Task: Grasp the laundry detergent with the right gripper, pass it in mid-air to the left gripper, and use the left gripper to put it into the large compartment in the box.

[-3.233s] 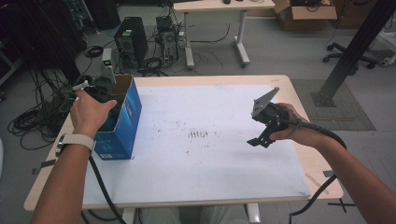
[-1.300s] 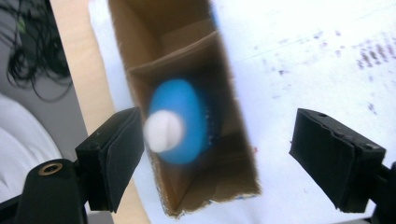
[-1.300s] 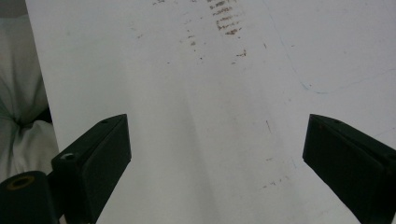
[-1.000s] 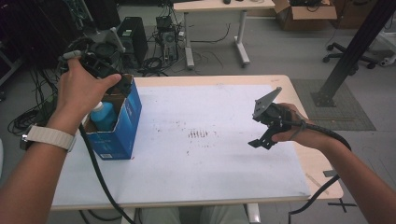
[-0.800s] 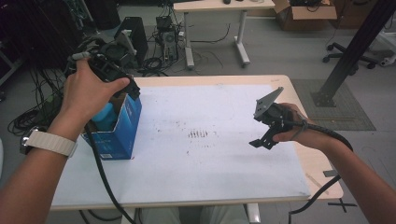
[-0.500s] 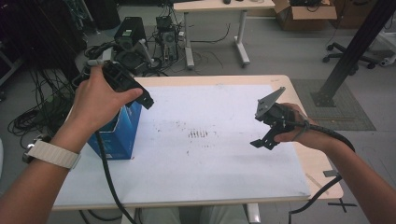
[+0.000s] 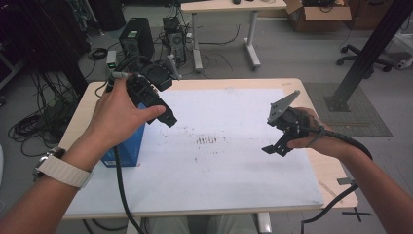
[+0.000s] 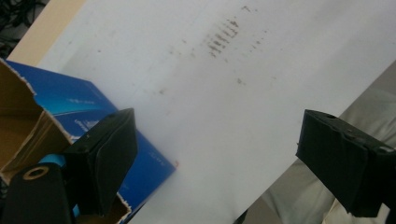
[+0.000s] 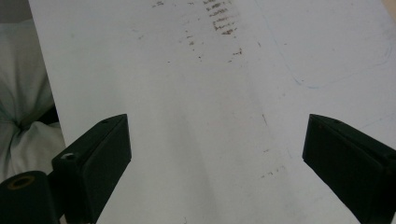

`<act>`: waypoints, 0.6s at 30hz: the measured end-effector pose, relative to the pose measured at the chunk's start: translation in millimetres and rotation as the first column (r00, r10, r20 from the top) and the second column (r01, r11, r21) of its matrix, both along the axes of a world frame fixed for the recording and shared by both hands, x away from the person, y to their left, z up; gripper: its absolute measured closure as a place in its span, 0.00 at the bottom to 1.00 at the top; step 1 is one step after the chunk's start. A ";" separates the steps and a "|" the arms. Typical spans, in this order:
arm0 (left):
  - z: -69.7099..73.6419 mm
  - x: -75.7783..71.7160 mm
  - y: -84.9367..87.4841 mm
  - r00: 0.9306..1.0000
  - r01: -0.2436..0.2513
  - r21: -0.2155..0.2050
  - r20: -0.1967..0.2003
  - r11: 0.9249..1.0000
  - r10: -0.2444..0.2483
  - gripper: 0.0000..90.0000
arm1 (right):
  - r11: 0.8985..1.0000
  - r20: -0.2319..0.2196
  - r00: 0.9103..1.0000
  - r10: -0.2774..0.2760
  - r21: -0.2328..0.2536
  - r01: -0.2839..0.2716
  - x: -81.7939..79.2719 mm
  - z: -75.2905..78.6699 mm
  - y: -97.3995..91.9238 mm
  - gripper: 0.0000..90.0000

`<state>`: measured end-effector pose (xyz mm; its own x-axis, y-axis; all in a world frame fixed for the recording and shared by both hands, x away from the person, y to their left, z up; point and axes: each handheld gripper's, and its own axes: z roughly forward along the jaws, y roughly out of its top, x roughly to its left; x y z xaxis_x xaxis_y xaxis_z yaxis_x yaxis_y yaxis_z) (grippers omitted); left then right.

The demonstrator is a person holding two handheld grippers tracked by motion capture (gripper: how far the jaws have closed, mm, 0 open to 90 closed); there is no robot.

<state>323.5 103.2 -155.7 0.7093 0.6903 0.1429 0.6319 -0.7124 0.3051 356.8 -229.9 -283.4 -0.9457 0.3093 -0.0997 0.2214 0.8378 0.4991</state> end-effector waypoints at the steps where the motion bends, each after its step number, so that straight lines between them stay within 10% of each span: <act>1: -0.8 -1.2 -1.8 1.000 0.006 -0.003 0.000 1.000 -0.006 0.15 | 1.000 0.001 1.000 0.001 0.001 -0.001 -0.1 0.4 0.3 0.09; 18: -13.1 -6.5 -11.4 0.998 0.063 -0.009 -0.007 0.998 -0.063 0.14 | 1.000 0.009 1.000 -0.010 0.004 0.010 1.7 4.9 2.1 0.09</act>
